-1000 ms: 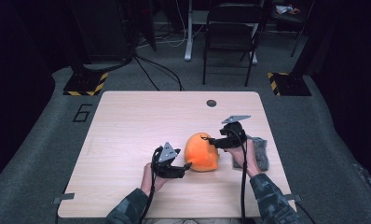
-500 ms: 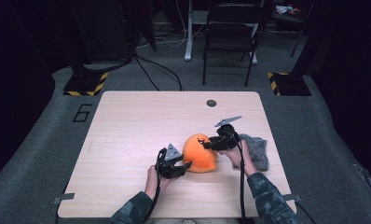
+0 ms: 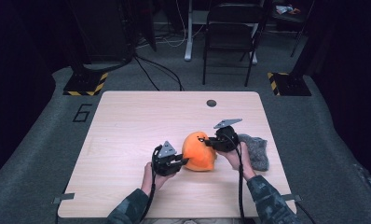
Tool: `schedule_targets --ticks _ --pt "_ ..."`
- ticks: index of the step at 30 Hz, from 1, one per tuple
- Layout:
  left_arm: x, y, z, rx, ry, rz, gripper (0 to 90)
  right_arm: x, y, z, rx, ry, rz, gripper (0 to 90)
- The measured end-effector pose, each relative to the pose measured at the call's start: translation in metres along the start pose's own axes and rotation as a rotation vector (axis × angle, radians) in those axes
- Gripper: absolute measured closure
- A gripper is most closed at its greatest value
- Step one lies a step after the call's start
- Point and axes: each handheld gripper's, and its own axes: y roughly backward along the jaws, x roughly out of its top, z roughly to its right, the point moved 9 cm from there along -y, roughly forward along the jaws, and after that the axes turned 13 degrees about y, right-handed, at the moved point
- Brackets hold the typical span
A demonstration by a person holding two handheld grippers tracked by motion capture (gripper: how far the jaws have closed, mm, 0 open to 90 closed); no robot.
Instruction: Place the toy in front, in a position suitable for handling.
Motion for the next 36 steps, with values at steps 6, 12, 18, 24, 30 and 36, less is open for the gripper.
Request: schedule_targets --ticks 6,12,18,24,30,36 --pt "0.013 0.013 -0.008 -0.018 -0.012 0.023 74.6 0.008 0.015 -0.008 -0.023 -0.027 0.008 82.5" --pt "0.023 0.013 -0.010 -0.029 -0.031 0.037 75.0 0.006 0.024 -0.012 -0.050 -0.050 0.003 84.1" --pt "0.029 0.007 -0.008 -0.074 -0.059 0.019 75.3 -0.001 0.036 -0.016 -0.089 -0.058 0.000 85.3" --pt "0.027 -0.002 -0.013 -0.109 -0.061 -0.029 75.3 -0.010 0.038 -0.022 -0.103 -0.049 -0.023 85.2" --pt "0.015 -0.016 -0.021 -0.111 -0.031 -0.083 74.2 -0.029 0.016 -0.021 -0.098 -0.079 -0.078 81.1" --pt "0.017 -0.011 -0.023 -0.108 0.004 -0.078 60.8 -0.023 0.023 -0.012 -0.115 -0.087 -0.039 59.8"
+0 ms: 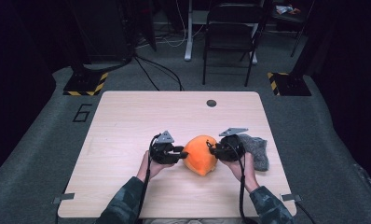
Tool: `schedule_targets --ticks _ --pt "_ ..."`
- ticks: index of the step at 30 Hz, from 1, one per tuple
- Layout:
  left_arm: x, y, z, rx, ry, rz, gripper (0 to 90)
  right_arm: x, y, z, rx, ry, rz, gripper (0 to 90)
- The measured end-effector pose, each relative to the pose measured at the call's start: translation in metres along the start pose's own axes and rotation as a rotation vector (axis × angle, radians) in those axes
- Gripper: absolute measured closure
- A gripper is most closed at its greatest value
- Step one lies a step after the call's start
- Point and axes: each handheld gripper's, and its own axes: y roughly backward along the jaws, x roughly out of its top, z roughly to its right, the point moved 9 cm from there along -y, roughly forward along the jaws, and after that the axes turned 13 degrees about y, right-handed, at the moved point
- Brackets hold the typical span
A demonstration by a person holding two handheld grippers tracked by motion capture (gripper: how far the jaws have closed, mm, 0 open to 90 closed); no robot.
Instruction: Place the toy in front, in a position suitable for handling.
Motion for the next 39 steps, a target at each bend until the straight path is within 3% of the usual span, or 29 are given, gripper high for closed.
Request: schedule_targets --ticks 3,4,7,10,16,20,23,25,28,29,30,33,35,39 --pt "0.001 0.004 -0.001 0.015 0.015 0.008 49.3 0.004 0.004 0.002 0.019 -0.002 0.027 54.5" --pt "0.002 0.009 -0.001 0.031 0.028 0.020 46.0 0.008 0.007 0.006 0.012 -0.004 0.038 45.5" --pt "0.002 0.013 0.000 0.052 0.034 0.035 37.6 0.012 0.010 0.011 0.001 0.005 0.059 42.0" --pt "0.000 0.018 0.005 0.107 0.039 0.057 31.1 0.015 0.011 0.023 -0.013 0.015 0.065 30.7" --pt "-0.005 0.018 0.019 0.166 0.057 0.090 26.5 0.014 0.003 0.032 0.008 0.029 0.050 23.2" --pt "-0.011 0.010 0.030 0.192 0.048 0.077 26.1 0.012 -0.006 0.032 0.049 0.035 0.033 22.2" --pt "-0.014 0.005 0.033 0.187 0.054 0.062 26.9 0.010 -0.012 0.030 0.080 0.044 0.013 20.6" --pt "-0.016 -0.001 0.033 0.187 0.053 0.050 28.1 0.008 -0.017 0.028 0.113 0.045 0.006 21.6" --pt "-0.020 -0.009 0.031 0.190 0.067 0.049 31.0 0.004 -0.022 0.024 0.154 0.041 -0.013 35.1" --pt "-0.020 -0.009 0.031 0.190 0.067 0.049 31.9 0.004 -0.022 0.024 0.154 0.041 -0.013 35.1" --pt "-0.021 -0.010 0.030 0.185 0.066 0.042 34.6 0.003 -0.024 0.020 0.175 0.054 -0.008 45.4" --pt "-0.023 -0.011 0.028 0.180 0.077 0.034 39.8 0.003 -0.025 0.016 0.191 0.059 -0.009 52.0" --pt "-0.026 -0.013 0.027 0.174 0.080 0.029 51.3 0.002 -0.027 0.013 0.216 0.055 -0.009 57.6" --pt "-0.026 -0.015 0.026 0.163 0.071 0.035 63.9 -0.001 -0.030 0.007 0.207 0.064 -0.008 68.7"
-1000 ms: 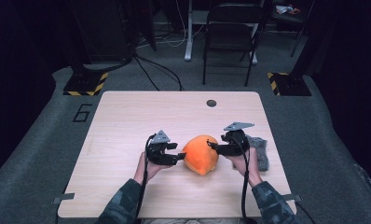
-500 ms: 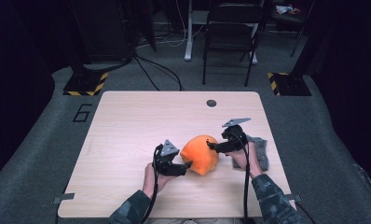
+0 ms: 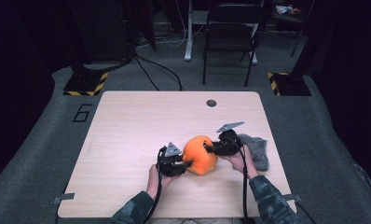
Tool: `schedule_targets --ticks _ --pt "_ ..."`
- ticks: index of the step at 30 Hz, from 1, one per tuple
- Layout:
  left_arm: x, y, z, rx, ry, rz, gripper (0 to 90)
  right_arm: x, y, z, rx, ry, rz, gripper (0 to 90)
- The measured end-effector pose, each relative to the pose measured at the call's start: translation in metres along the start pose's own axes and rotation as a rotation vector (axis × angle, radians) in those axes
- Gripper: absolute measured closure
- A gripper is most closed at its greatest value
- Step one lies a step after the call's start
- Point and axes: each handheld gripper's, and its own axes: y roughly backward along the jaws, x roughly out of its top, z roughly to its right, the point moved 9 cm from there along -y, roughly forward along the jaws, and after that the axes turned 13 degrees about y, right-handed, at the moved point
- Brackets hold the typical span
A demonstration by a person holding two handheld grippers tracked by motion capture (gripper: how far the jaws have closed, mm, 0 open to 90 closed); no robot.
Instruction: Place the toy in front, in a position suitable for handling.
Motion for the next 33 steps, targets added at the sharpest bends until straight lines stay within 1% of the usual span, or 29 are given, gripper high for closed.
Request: schedule_targets --ticks 1,2,3,4,5,6,7,8,10,11,12,13,14,15,17,19,20,21,22,23,24,25,26,28,29,30,31,32,33 --pt "0.000 0.000 0.000 -0.005 -0.003 0.001 65.4 0.000 0.000 0.000 -0.013 0.006 0.001 70.6" --pt "0.000 0.000 0.000 -0.005 -0.003 0.001 66.8 0.000 0.000 0.000 -0.013 0.006 0.001 70.6" --pt "0.002 0.001 0.000 -0.013 -0.008 0.006 68.2 0.001 0.002 -0.001 -0.025 -0.002 0.014 74.3" --pt "0.003 0.002 0.001 -0.022 -0.007 0.006 68.9 0.002 0.003 -0.002 -0.035 -0.008 0.021 75.4" --pt "0.004 0.004 0.001 -0.032 -0.008 0.003 69.4 0.004 0.005 -0.001 -0.044 0.001 0.030 76.4" --pt "0.006 0.005 0.000 -0.040 -0.007 0.011 69.8 0.005 0.007 -0.002 -0.054 -0.005 0.035 77.0" --pt "0.006 0.005 0.000 -0.040 -0.007 0.011 70.2 0.007 0.009 -0.002 -0.064 0.000 0.036 77.8" --pt "0.011 0.009 -0.002 -0.049 -0.014 0.019 70.7 0.009 0.012 -0.003 -0.069 -0.015 0.043 78.5" --pt "0.013 0.010 -0.002 -0.058 -0.010 0.022 71.1 0.010 0.014 -0.003 -0.081 -0.007 0.049 79.1" --pt "0.018 0.015 -0.005 -0.072 -0.017 0.026 71.2 0.013 0.018 -0.005 -0.093 -0.017 0.060 79.6" --pt "0.018 0.015 -0.005 -0.072 -0.017 0.026 71.3 0.013 0.018 -0.005 -0.093 -0.017 0.060 79.6" --pt "0.023 0.020 -0.007 -0.089 -0.028 0.028 71.3 0.016 0.022 -0.007 -0.106 -0.023 0.064 79.8" --pt "0.023 0.020 -0.007 -0.089 -0.028 0.028 71.4 0.017 0.024 -0.008 -0.112 -0.024 0.073 79.9" --pt "0.027 0.024 -0.007 -0.108 -0.037 0.031 71.4 0.018 0.026 -0.010 -0.120 -0.033 0.073 80.0" --pt "0.029 0.025 -0.007 -0.116 -0.040 0.029 71.5 0.019 0.028 -0.010 -0.129 -0.034 0.072 80.0" --pt "0.035 0.026 -0.008 -0.143 -0.058 0.020 71.4 0.020 0.034 -0.015 -0.149 -0.054 0.075 80.3" --pt "0.035 0.026 -0.008 -0.143 -0.058 0.020 71.4 0.020 0.034 -0.015 -0.149 -0.054 0.075 80.3" --pt "0.037 0.026 -0.008 -0.159 -0.070 0.009 71.4 0.018 0.038 -0.017 -0.169 -0.061 0.077 80.5" --pt "0.037 0.026 -0.008 -0.159 -0.070 0.009 71.4 0.017 0.039 -0.018 -0.177 -0.067 0.074 80.6" --pt "0.040 0.025 -0.007 -0.177 -0.087 0.001 71.4 0.017 0.041 -0.018 -0.184 -0.072 0.075 80.6" --pt "0.040 0.025 -0.007 -0.177 -0.087 0.001 71.4 0.017 0.041 -0.018 -0.184 -0.072 0.075 80.6" --pt "0.042 0.024 -0.008 -0.188 -0.105 -0.005 71.4 0.014 0.044 -0.020 -0.196 -0.085 0.072 80.7" --pt "0.042 0.024 -0.008 -0.188 -0.105 -0.005 71.4 0.014 0.044 -0.020 -0.196 -0.085 0.072 80.7" --pt "0.043 0.021 -0.008 -0.199 -0.120 -0.025 71.4 0.012 0.045 -0.020 -0.207 -0.094 0.073 80.7" --pt "0.043 0.020 -0.008 -0.203 -0.127 -0.031 71.4 0.008 0.044 -0.021 -0.218 -0.109 0.070 80.7" --pt "0.042 0.018 -0.009 -0.213 -0.142 -0.051 71.3 0.006 0.043 -0.021 -0.226 -0.110 0.061 80.5" --pt "0.042 0.015 -0.011 -0.219 -0.146 -0.071 71.3 0.004 0.042 -0.022 -0.231 -0.120 0.051 80.3" --pt "0.042 0.015 -0.011 -0.219 -0.146 -0.071 71.2 0.004 0.042 -0.022 -0.231 -0.120 0.051 80.3" --pt "0.043 0.012 -0.014 -0.224 -0.144 -0.083 71.2 0.002 0.040 -0.022 -0.244 -0.129 0.050 80.1"
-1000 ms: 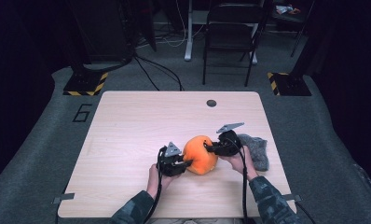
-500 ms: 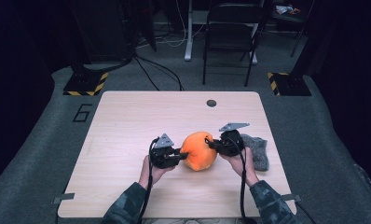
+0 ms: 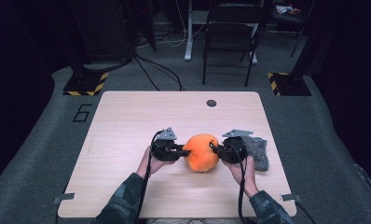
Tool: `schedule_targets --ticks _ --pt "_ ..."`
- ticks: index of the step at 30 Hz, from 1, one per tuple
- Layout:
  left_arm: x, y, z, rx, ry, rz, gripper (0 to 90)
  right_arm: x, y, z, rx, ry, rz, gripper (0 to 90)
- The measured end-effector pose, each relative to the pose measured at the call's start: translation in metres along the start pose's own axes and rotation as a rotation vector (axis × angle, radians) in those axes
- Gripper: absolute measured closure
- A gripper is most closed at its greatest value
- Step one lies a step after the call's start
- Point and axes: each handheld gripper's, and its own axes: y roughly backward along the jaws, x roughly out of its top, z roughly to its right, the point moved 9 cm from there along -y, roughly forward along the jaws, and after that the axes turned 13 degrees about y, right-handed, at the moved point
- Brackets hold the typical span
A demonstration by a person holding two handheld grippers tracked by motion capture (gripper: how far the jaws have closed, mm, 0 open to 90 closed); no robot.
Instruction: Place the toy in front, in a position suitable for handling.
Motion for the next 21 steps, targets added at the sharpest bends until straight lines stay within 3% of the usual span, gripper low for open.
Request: schedule_targets --ticks 5,6,12,13,14,15,16,19,21 --pt "-0.004 -0.012 -0.009 0.004 0.011 -0.031 69.4 -0.010 -0.008 -0.002 -0.010 -0.005 -0.024 78.3" --pt "-0.004 -0.015 -0.010 -0.004 0.031 -0.025 68.2 -0.018 -0.015 0.000 -0.010 -0.028 -0.038 74.9" --pt "-0.006 -0.012 -0.011 0.015 0.039 -0.027 55.8 -0.015 -0.016 0.006 -0.002 -0.038 -0.019 64.9" --pt "-0.006 -0.009 -0.011 0.024 0.054 -0.019 46.4 -0.013 -0.015 0.009 -0.009 -0.046 -0.026 49.7" --pt "-0.005 -0.007 -0.011 0.031 0.062 -0.011 41.4 -0.011 -0.013 0.012 -0.018 -0.053 -0.023 41.9" --pt "-0.005 -0.007 -0.011 0.031 0.062 -0.011 32.1 -0.011 -0.013 0.012 -0.018 -0.053 -0.023 41.9" --pt "-0.003 -0.002 -0.011 0.052 0.079 0.011 24.4 -0.008 -0.010 0.016 -0.017 -0.065 -0.009 31.0" --pt "-0.002 0.003 -0.011 0.077 0.100 0.040 19.4 -0.004 -0.005 0.021 -0.014 -0.073 0.014 25.4" --pt "-0.001 0.007 -0.011 0.092 0.110 0.062 19.2 0.000 0.002 0.026 -0.012 -0.054 0.032 20.2"
